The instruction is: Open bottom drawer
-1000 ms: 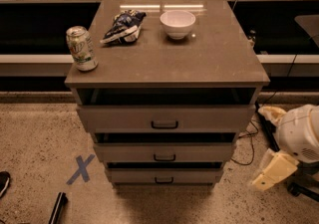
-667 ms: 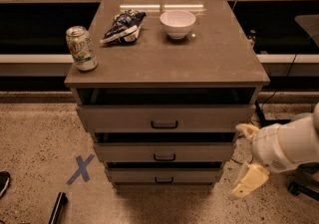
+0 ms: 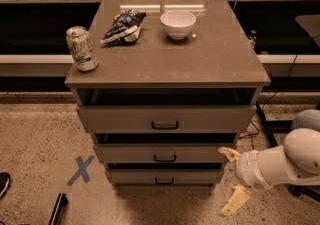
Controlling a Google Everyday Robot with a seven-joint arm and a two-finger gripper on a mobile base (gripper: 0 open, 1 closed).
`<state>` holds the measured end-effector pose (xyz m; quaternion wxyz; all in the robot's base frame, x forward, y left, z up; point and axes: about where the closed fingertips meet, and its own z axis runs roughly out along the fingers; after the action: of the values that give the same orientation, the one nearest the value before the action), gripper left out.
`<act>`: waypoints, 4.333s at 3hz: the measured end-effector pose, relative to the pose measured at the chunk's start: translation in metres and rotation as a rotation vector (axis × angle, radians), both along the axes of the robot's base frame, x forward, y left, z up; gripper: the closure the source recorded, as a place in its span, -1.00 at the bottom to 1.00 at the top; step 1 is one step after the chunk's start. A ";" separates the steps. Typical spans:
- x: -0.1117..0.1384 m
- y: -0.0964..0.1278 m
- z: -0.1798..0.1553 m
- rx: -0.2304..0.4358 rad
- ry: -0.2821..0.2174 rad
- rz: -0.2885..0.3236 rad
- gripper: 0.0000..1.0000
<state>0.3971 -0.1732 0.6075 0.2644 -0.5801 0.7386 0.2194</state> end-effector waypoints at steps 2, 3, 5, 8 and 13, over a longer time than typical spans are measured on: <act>0.009 0.005 -0.035 -0.039 0.019 0.018 -1.00; 0.021 0.014 -0.105 -0.086 0.006 0.094 -1.00; 0.034 -0.012 -0.185 -0.172 -0.031 -0.015 -1.00; 0.057 0.006 -0.218 -0.246 -0.151 -0.025 -1.00; 0.083 0.024 -0.324 -0.021 -0.276 0.129 -1.00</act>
Offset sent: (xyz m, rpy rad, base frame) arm 0.0370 0.0127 -0.1095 -0.1576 0.0668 0.0327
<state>0.4806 -0.1489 0.2830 0.3427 -0.6536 0.6587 0.1465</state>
